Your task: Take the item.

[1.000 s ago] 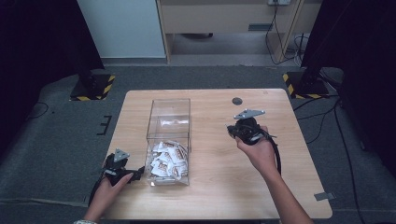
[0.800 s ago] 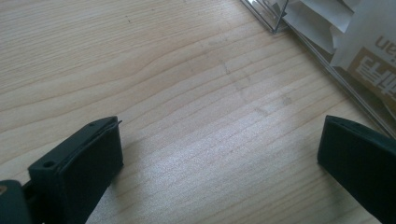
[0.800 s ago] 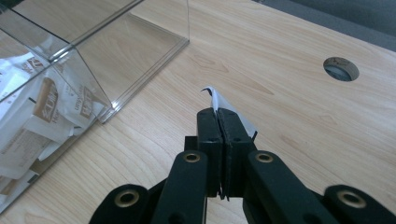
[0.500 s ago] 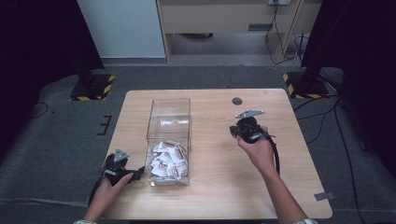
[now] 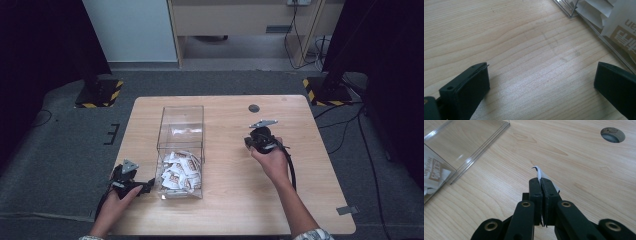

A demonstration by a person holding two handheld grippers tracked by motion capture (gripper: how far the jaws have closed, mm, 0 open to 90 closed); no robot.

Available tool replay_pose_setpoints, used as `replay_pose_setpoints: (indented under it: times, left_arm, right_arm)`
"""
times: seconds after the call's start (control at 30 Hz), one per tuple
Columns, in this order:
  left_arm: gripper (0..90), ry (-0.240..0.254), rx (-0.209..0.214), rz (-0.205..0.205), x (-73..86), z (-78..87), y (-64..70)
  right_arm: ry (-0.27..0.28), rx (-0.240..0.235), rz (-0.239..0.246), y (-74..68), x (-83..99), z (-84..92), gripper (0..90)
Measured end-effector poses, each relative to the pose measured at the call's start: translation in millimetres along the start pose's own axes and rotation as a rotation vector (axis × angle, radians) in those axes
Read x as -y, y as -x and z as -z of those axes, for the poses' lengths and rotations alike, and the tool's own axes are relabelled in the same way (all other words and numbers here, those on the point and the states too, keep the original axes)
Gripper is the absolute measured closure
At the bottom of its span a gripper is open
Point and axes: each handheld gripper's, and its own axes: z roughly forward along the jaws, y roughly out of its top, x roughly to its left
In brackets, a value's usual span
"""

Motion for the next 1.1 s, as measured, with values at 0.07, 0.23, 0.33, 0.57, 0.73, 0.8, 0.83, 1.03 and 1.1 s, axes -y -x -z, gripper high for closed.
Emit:
replay_pose_setpoints:
  times: [0.07, 0.23, 0.33, 0.57, 0.73, 0.8, 0.83, 1.03, 1.1]
  left_arm:
    - [0.0, 0.001, 0.0, 0.0, 0.0, 0.0, 0.0]
    - [0.0, 0.001, 0.0, 0.0, 0.1, 0.0, 0.2]
    - [0.0, 0.001, 0.0, 0.0, 0.1, 0.0, 0.2]
    - [0.0, 0.001, 0.0, 0.0, 0.1, 0.0, 0.2]
    - [0.0, 0.001, 0.0, 0.0, 0.1, 0.0, 0.2]
    - [0.0, 0.0, 0.0, -0.001, 0.1, 0.1, 0.1]
    - [0.0, 0.0, 0.0, -0.001, 0.1, 0.1, 0.1]
    - [0.0, 0.0, 0.0, -0.001, 0.1, 0.1, 0.2]
    - [0.0, 0.0, 0.0, -0.001, 0.1, 0.1, 0.2]
  right_arm:
    - [-0.007, 0.001, -0.003, -1.0, 0.1, -4.2, 87.8]
    - [-0.025, 0.012, 0.002, -3.5, 2.0, -14.5, 87.4]
    - [-0.029, 0.007, -0.004, -5.3, 3.9, -18.0, 85.9]
    - [-0.017, 0.042, -0.039, -6.1, 3.9, -14.7, 63.4]
    - [0.015, 0.01, -0.039, -8.4, 1.8, -4.5, 49.1]
    - [0.026, 0.011, -0.038, -10.4, 1.6, 0.4, 43.4]
    - [0.032, 0.006, -0.041, -11.5, 2.1, 2.7, 40.6]
    - [0.041, 0.003, -0.022, -18.6, 12.6, 12.3, 28.6]
    - [0.047, 0.002, -0.027, -19.9, 16.6, 14.5, 26.3]
